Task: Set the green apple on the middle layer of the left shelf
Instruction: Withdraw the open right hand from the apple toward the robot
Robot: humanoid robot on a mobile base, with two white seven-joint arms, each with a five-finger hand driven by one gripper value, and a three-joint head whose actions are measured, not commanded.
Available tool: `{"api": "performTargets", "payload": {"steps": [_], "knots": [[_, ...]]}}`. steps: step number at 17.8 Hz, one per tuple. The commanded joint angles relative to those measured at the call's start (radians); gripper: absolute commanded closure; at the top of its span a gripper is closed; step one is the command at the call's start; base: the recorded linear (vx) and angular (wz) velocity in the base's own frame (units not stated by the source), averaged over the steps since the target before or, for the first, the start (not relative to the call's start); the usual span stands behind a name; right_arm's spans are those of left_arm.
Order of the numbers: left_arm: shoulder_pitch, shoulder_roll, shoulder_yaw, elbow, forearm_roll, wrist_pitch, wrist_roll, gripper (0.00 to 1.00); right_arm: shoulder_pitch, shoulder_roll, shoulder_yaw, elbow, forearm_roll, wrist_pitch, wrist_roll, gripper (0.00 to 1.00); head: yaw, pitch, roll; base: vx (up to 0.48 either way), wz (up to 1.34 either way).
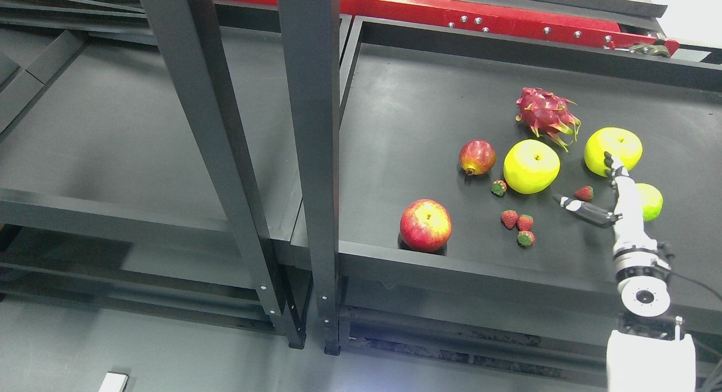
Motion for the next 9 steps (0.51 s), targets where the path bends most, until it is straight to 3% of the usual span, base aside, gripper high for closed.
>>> {"api": "performTargets", "payload": {"steps": [1, 4, 9], "knots": [[0.000, 0.017, 0.000, 0.000, 0.000, -0.001, 0.001, 0.00, 0.096, 0.105, 0.028, -0.143, -0.196, -0.018, 0.022, 0.00, 0.0000, 0.000, 0.000, 0.000, 0.00], [0.000, 0.017, 0.000, 0.000, 0.000, -0.001, 0.001, 0.00, 0.150, 0.105, 0.046, -0.141, -0.246, -0.060, -0.007, 0.00, 0.0000, 0.000, 0.000, 0.000, 0.00], [0.000, 0.017, 0.000, 0.000, 0.000, -0.001, 0.001, 0.00, 0.309, 0.105, 0.244, -0.179, -0.297, -0.133, -0.058, 0.00, 0.0000, 0.000, 0.000, 0.000, 0.00]]}}
